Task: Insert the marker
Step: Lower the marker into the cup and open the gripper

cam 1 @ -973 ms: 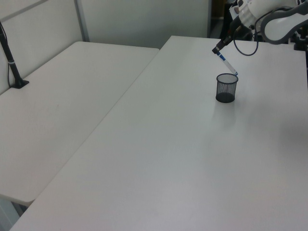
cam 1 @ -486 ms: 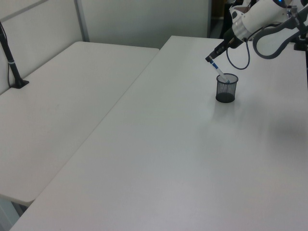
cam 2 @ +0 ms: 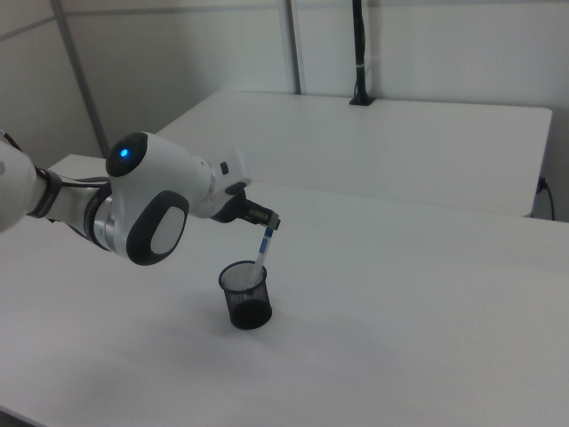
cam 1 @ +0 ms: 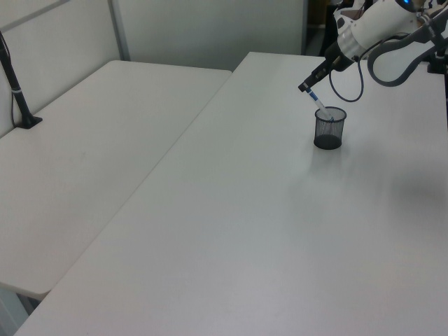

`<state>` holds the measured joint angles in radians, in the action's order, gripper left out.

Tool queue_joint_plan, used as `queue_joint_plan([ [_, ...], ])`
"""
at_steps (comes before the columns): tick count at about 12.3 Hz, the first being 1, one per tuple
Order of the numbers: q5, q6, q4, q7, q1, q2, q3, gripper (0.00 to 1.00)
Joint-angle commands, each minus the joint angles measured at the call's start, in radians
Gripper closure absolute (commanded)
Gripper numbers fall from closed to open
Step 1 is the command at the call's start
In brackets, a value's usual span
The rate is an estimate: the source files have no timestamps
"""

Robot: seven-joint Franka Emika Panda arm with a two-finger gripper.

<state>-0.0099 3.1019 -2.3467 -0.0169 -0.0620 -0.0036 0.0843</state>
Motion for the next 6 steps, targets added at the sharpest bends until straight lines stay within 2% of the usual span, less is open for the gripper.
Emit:
queue_joint_plan([
  [1, 0.018, -0.058, -0.011, -0.014, 0.002, -0.051, 0.003, 0.25],
  [4, 0.018, -0.074, -0.006, 0.003, 0.004, -0.07, 0.002, 0.22],
  [5, 0.018, -0.094, 0.007, 0.012, 0.005, -0.076, 0.002, 0.19],
  [6, 0.018, -0.186, 0.048, 0.021, 0.005, -0.09, 0.002, 0.09],
])
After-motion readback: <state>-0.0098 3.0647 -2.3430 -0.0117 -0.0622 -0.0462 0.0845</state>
